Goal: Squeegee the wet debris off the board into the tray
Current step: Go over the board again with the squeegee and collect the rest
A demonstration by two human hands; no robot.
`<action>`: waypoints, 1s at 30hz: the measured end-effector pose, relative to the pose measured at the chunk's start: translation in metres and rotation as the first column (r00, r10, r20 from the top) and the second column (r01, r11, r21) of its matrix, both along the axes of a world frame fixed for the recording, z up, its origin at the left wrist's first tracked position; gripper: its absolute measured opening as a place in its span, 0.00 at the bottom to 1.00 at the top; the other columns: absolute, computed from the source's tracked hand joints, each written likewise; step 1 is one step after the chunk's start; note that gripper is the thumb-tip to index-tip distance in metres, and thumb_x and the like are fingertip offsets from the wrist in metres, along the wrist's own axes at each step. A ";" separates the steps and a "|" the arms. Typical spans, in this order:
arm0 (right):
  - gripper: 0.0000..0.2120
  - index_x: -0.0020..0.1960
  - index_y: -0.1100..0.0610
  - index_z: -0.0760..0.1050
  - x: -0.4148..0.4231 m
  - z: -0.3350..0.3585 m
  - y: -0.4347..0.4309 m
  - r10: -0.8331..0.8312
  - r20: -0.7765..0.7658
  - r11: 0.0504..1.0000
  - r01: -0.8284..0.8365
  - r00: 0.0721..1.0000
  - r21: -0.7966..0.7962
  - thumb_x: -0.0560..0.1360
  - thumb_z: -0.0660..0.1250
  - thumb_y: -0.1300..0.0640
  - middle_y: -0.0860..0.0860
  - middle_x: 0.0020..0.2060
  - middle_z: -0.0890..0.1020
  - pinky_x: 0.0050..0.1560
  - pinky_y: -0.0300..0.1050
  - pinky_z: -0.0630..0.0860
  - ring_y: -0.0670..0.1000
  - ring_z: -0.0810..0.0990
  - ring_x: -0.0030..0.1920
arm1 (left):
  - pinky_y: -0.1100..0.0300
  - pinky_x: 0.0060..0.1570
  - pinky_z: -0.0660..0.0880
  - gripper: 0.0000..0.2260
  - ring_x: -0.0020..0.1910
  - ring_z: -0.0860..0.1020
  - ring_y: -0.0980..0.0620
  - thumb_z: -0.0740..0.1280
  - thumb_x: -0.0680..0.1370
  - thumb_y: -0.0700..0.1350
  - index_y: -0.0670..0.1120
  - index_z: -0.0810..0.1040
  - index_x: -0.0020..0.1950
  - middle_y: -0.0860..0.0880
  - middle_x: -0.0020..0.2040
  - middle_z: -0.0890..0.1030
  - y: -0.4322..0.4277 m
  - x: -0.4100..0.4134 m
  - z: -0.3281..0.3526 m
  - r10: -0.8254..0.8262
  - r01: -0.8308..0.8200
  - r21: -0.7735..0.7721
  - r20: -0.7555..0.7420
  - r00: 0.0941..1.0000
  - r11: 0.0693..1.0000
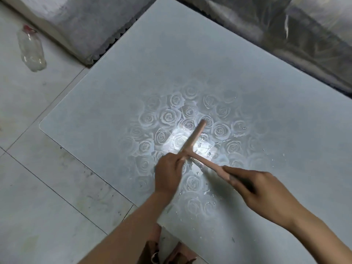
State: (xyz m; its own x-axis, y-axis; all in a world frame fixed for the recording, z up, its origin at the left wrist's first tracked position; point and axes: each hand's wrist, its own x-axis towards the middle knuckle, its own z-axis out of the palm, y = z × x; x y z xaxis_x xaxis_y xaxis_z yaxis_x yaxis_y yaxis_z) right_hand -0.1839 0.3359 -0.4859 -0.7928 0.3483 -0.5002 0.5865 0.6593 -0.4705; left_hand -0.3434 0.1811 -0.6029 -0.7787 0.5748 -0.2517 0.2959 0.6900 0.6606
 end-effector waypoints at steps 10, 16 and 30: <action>0.18 0.71 0.42 0.65 -0.067 -0.011 -0.070 0.111 -0.176 0.994 -0.109 0.978 0.016 0.81 0.54 0.50 0.53 0.42 0.77 0.42 0.48 0.74 0.58 0.77 0.43 | 0.51 0.52 0.75 0.07 0.50 0.79 0.45 0.68 0.78 0.46 0.47 0.83 0.53 0.48 0.51 0.82 -0.080 -0.062 0.020 0.125 -0.134 -0.079 -0.105 0.987 0.988; 0.19 0.71 0.40 0.64 -0.042 -0.026 -0.058 0.091 -0.115 0.995 -0.094 0.989 -0.023 0.81 0.54 0.50 0.53 0.44 0.79 0.45 0.49 0.75 0.57 0.78 0.46 | 0.56 0.46 0.70 0.06 0.47 0.78 0.45 0.68 0.77 0.43 0.44 0.83 0.51 0.46 0.47 0.81 -0.063 -0.029 0.002 0.148 -0.159 -0.084 -0.123 0.981 0.984; 0.19 0.70 0.36 0.65 0.002 0.005 -0.049 0.019 -0.131 1.000 -0.022 0.991 -0.022 0.80 0.57 0.47 0.49 0.42 0.80 0.46 0.49 0.74 0.54 0.79 0.46 | 0.56 0.41 0.71 0.06 0.43 0.77 0.47 0.69 0.77 0.44 0.44 0.84 0.50 0.46 0.43 0.80 -0.055 -0.003 0.019 0.028 -0.026 0.028 -0.066 0.997 0.999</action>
